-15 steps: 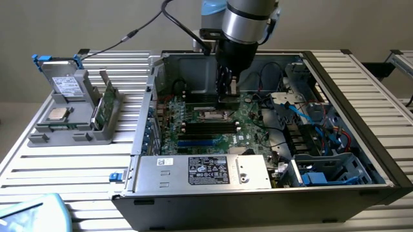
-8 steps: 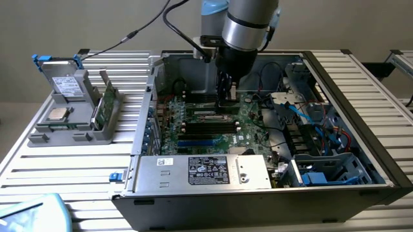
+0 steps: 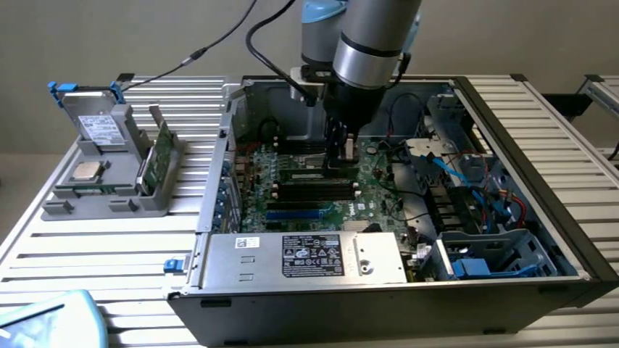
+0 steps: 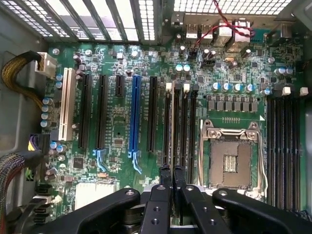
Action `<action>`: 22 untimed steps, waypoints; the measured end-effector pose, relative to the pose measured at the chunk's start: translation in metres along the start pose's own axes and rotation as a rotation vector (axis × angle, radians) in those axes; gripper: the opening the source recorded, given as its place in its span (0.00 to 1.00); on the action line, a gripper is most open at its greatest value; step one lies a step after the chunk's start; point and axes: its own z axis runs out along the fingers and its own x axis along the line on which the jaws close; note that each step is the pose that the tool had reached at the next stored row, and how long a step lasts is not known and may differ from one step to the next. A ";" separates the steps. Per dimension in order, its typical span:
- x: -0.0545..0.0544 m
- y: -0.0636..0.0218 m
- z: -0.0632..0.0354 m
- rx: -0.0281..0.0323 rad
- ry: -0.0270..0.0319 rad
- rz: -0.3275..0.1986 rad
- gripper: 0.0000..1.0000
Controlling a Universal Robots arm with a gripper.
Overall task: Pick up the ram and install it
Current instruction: 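Insert the ram into the slot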
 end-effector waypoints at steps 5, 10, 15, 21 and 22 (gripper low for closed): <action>0.000 -0.0017 0.0090 -0.0002 -0.0039 0.024 0.13; 0.000 -0.0032 0.0181 -0.0004 -0.0048 0.032 0.13; 0.000 -0.0036 0.0205 -0.0015 -0.0039 0.032 0.13; 0.000 -0.0042 0.0241 -0.0015 -0.0039 0.032 0.13; 0.000 -0.0042 0.0241 -0.0016 -0.0037 0.032 0.13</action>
